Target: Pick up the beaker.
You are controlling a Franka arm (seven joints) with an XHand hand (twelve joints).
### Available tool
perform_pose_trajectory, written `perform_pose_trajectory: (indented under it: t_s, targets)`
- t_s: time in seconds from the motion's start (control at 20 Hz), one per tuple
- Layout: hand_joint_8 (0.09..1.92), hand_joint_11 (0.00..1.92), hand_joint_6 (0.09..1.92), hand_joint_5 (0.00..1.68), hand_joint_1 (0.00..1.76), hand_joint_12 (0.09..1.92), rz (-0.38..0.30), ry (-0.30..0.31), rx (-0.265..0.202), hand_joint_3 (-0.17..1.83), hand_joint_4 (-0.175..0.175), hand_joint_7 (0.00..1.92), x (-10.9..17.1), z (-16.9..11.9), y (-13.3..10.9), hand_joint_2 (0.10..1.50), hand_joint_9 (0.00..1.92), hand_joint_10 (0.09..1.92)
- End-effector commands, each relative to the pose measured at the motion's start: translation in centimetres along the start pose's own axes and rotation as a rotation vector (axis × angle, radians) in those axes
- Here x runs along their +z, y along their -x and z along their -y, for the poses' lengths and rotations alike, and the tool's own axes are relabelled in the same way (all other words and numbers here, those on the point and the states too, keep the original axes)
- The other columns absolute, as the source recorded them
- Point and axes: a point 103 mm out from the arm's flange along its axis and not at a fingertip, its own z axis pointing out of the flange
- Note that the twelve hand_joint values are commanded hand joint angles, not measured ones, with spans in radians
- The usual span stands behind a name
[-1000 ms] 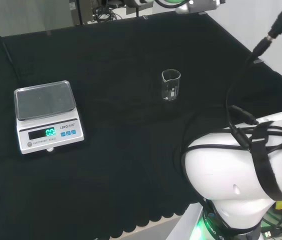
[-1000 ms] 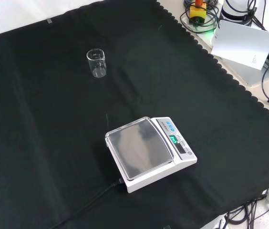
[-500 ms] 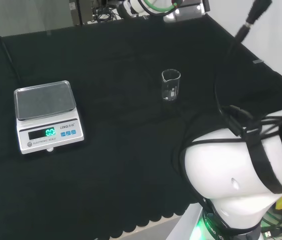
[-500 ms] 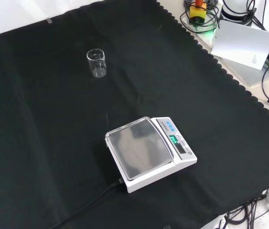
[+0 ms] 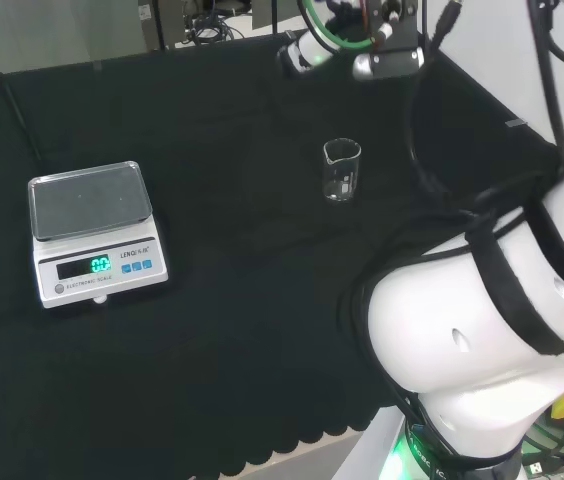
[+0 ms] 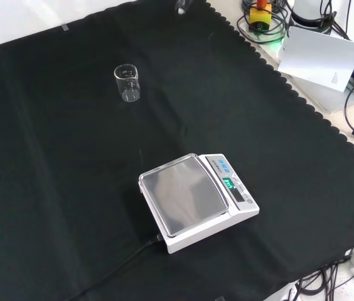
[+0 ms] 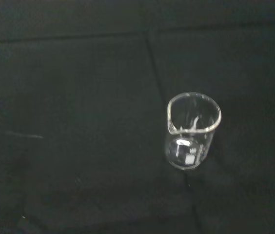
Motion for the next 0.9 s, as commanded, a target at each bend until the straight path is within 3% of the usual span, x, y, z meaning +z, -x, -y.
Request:
perform_pose_trajectory:
  t_s: [0.05,0.4,0.55,0.9]
  targets:
    - [0.61,0.00,0.09,0.06,0.51,1.43,-0.025,-0.042,0.030,0.27,-0.005,0.00,5.0,-4.0,1.9,0.65,0.18,0.79]
    - [0.40,0.00,0.09,0.01,0.51,1.35,-0.048,-0.104,0.029,0.22,0.004,0.00,9.8,-6.2,1.0,0.65,0.11,0.80]
    - [0.31,0.00,0.09,0.00,0.51,1.31,-0.087,-0.128,0.050,0.20,0.008,0.00,11.9,-7.1,1.4,0.65,0.07,0.80]
    - [0.26,0.00,0.09,0.00,0.51,1.29,-0.081,-0.165,0.086,0.18,0.009,0.00,14.8,-9.7,2.3,0.66,0.05,0.80]
